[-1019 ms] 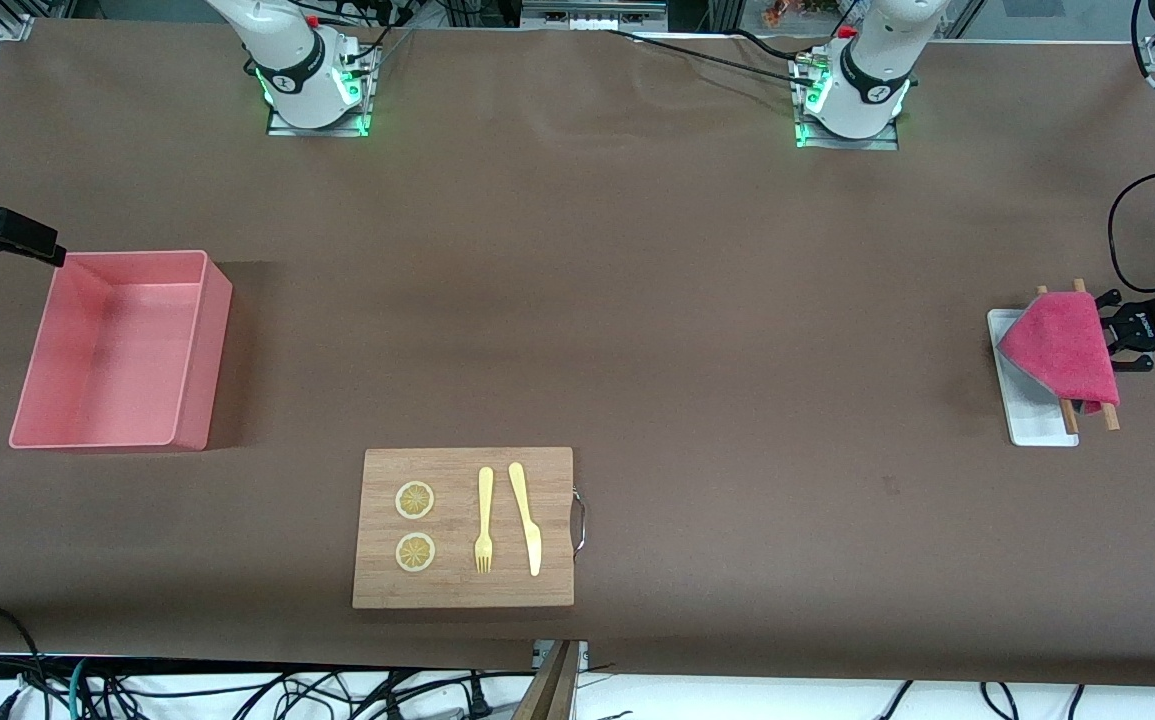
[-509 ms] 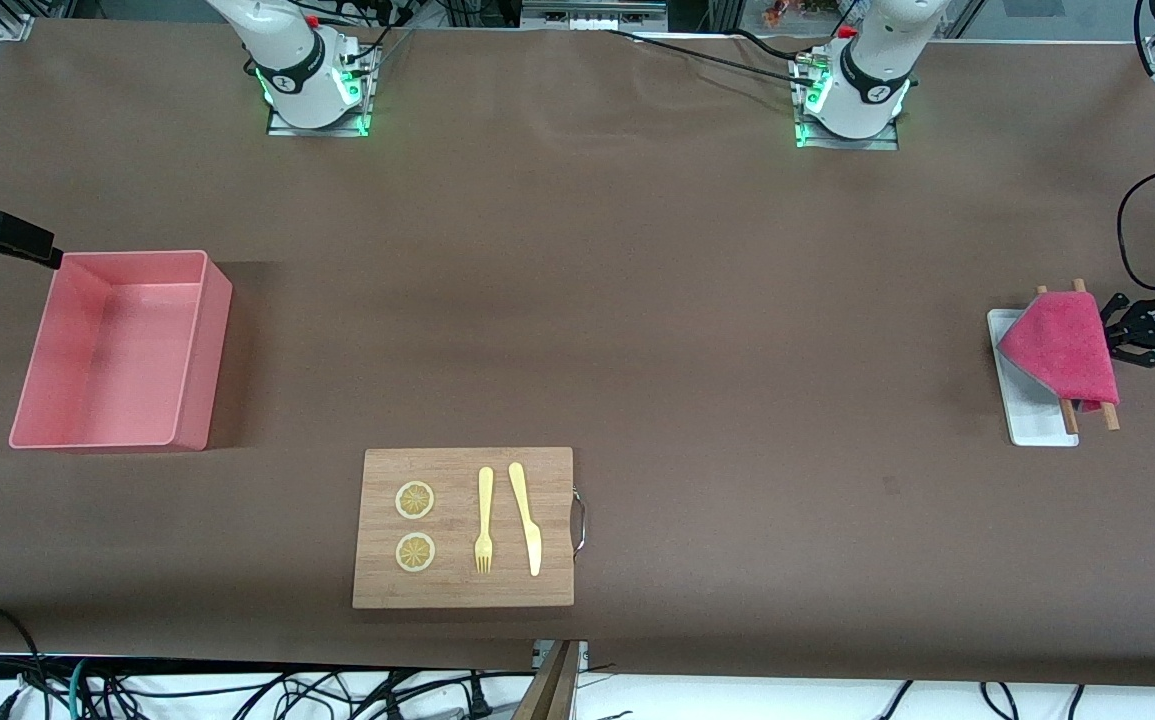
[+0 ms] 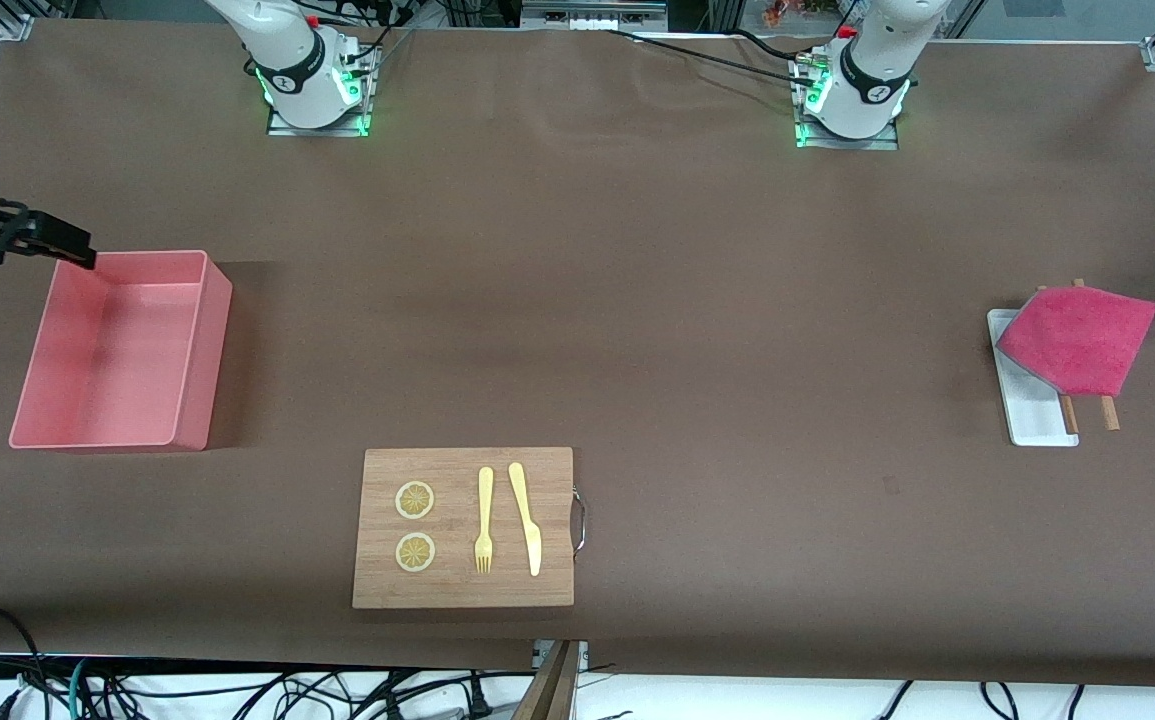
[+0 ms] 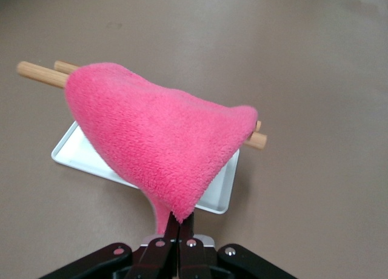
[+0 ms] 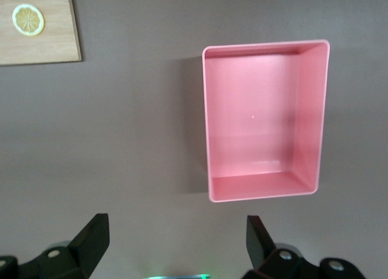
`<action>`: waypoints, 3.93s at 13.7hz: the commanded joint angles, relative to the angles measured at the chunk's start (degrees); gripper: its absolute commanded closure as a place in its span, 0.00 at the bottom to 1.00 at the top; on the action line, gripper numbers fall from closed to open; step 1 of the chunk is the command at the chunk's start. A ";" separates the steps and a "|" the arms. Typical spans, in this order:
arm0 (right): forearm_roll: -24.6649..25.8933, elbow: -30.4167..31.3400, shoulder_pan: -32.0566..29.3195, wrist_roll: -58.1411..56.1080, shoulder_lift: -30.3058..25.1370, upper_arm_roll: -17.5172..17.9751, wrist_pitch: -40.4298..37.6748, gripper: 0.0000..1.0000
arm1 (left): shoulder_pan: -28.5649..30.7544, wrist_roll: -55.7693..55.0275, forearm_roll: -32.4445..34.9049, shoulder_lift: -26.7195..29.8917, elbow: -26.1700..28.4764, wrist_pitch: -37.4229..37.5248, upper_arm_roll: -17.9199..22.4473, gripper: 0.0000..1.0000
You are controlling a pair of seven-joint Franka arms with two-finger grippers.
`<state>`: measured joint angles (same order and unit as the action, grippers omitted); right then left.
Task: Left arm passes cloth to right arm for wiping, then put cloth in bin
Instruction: 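Lift the pink cloth with the left gripper while the right gripper advances, then carry the cloth toward the right gripper and let it grasp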
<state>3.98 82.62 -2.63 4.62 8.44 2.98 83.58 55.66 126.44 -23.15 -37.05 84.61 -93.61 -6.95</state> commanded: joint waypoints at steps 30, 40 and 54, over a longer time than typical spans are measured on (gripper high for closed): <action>-18.12 -0.45 8.70 33.84 14.06 6.23 14.93 0.00 | -37.79 -143.36 12.42 22.47 -0.67 0.40 -31.37 1.00; -22.17 -0.36 10.81 60.76 20.47 16.17 32.51 0.00 | -58.38 -172.03 12.16 14.02 -0.67 -29.67 -31.37 1.00; -23.92 0.26 13.71 68.68 24.96 20.66 39.03 0.00 | -62.34 -182.69 8.12 14.29 -0.76 -37.08 -31.37 1.00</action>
<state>-17.96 82.76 10.95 72.63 32.97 23.10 121.87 -6.15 -55.86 -13.89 -22.96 84.53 -130.53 -38.75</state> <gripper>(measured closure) 0.000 0.982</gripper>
